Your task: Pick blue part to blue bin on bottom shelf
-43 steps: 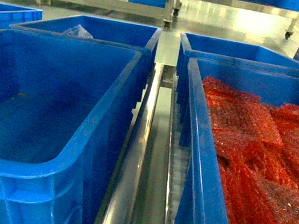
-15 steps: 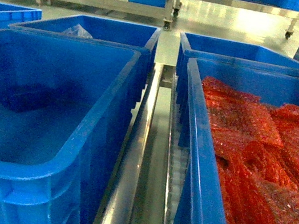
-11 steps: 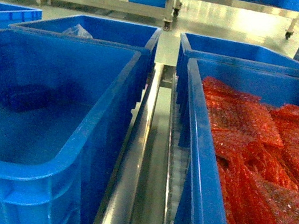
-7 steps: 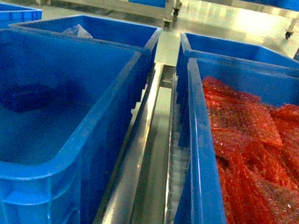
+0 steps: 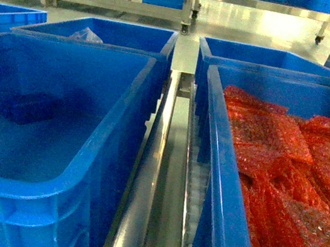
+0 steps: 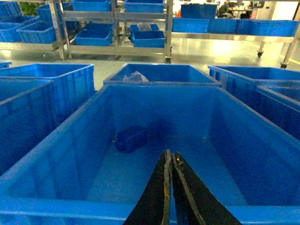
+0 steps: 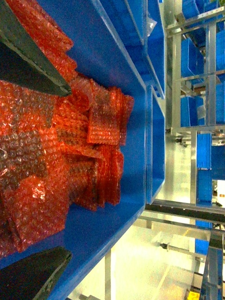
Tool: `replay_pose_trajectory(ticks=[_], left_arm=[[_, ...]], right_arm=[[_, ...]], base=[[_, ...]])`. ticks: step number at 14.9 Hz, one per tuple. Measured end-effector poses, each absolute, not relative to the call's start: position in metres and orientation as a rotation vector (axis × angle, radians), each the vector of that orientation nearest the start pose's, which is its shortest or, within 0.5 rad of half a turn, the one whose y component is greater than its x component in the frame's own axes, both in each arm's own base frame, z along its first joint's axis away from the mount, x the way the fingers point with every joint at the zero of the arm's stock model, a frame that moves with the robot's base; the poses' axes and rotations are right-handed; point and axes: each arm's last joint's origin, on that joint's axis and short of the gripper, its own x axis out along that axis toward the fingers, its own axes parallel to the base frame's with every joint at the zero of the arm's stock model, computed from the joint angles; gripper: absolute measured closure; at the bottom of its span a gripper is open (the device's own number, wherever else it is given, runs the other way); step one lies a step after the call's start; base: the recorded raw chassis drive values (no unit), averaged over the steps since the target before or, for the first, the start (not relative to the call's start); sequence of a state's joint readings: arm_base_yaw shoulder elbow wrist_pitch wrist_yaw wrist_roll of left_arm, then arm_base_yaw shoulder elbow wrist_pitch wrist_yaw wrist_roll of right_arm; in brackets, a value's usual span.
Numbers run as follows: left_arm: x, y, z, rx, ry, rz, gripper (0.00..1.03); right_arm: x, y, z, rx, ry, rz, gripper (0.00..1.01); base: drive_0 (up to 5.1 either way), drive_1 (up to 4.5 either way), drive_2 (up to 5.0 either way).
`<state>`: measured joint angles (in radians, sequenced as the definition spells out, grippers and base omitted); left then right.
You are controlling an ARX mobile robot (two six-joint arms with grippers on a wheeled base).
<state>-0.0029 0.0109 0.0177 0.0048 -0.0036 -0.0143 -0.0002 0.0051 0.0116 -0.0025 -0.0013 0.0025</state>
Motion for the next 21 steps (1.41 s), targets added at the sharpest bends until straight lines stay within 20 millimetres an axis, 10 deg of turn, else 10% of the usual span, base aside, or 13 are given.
replay_pose_trajectory(ticks=[8, 10, 12, 13, 21], left_arm=[[0.0977, -0.0003, 0.1662, -0.014, 0.004, -0.003, 0.99], [0.0977, -0.0003, 0.1662, -0.014, 0.004, -0.003, 0.72], [0.0977, -0.0003, 0.1662, -0.014, 0.004, -0.003, 0.11], [0.0977, -0.0003, 0.1662, -0.013, 0.004, -0.003, 0.03], [0.0977, -0.0003, 0.1662, -0.012, 0.004, -0.003, 0.05]], right_arm=[[0.0973, 0.0000, 0.1666, 0.002, -0.001, 0.000, 0.03], [0.0973, 0.0000, 0.1666, 0.003, -0.001, 0.000, 0.03], [0.0973, 0.0000, 0.1666, 0.003, -0.001, 0.000, 0.03], [0.0973, 0.0000, 0.1666, 0.003, -0.001, 0.000, 0.03], [0.0973, 0.0000, 0.1666, 0.003, -0.001, 0.000, 0.03]], base=[[0.0, 0.00, 0.0], [0.0, 0.00, 0.0], [0.0, 0.00, 0.0], [0.0, 0.00, 0.0], [0.0, 0.00, 0.0]])
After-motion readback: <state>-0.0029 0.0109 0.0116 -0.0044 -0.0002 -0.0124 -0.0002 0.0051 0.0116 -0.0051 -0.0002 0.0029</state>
